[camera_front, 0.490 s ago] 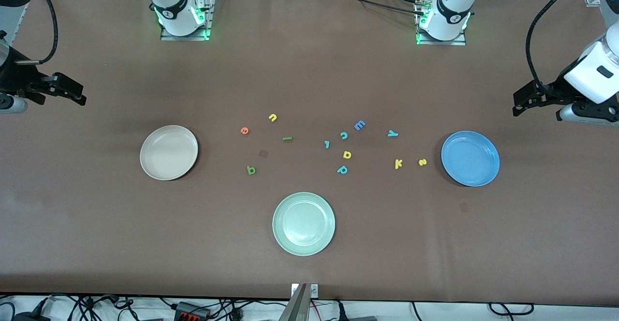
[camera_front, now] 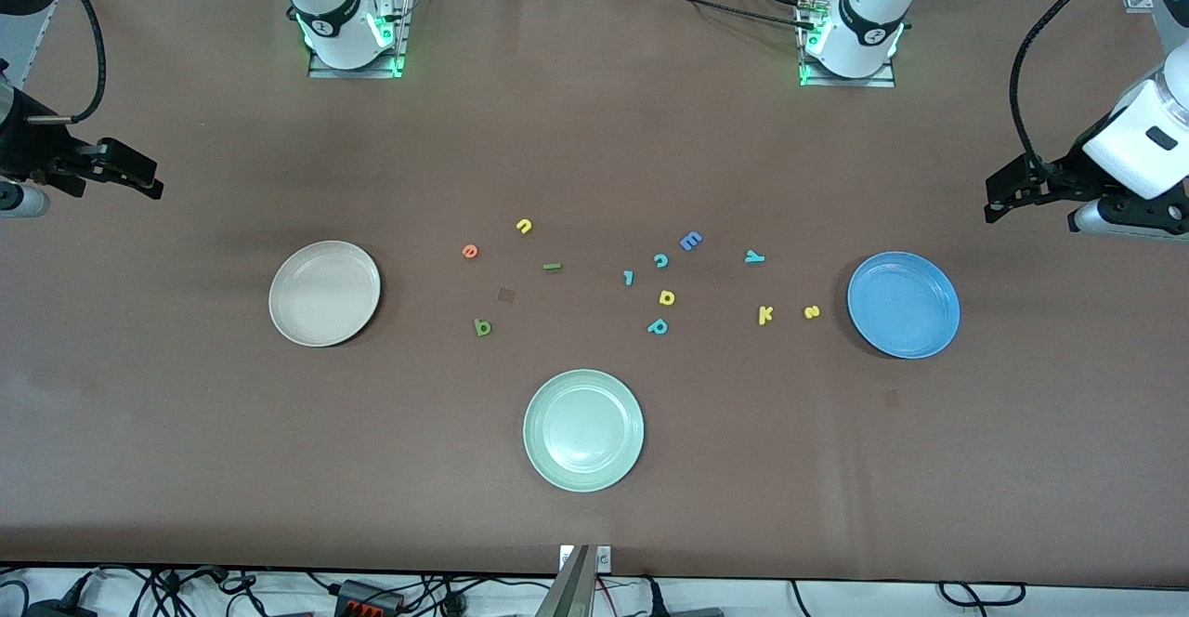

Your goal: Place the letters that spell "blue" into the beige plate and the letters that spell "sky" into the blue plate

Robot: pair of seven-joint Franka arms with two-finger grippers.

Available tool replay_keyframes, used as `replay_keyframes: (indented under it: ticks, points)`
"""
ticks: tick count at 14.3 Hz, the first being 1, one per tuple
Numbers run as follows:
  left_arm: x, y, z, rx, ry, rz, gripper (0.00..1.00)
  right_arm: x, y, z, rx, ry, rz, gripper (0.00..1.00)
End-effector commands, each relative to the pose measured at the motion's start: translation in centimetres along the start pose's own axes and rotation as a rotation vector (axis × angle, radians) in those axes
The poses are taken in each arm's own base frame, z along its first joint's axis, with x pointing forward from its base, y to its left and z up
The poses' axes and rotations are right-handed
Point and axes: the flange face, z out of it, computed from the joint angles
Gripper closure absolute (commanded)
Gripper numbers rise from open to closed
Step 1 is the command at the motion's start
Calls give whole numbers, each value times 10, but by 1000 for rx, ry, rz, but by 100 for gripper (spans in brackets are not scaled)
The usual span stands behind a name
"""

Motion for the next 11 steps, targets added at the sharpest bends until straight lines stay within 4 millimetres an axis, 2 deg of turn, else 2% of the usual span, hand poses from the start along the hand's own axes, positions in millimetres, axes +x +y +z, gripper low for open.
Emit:
replay_keyframes:
  ticks: [1, 4, 7, 8, 9, 11]
  points:
    - [3, 2, -3, -5, -12, 3, 0, -7, 10, 5, 15, -44, 3, 0]
    - [3, 3, 4, -6, -29, 6, 0, -10, -2, 7, 12, -74, -21, 0]
    - [5, 9, 34, -13, -140, 20, 0, -12, -1, 3, 13, -72, -21, 0]
    - [7, 9, 50, -15, -179, 20, 0, -14, 0, 2, 12, -74, -21, 0]
    - [10, 17, 64, -17, -205, 35, 0, -14, 0, 2, 11, -78, -21, 0]
    - [24, 37, 114, -18, -272, 67, 0, -12, -1, 3, 12, -77, -22, 0]
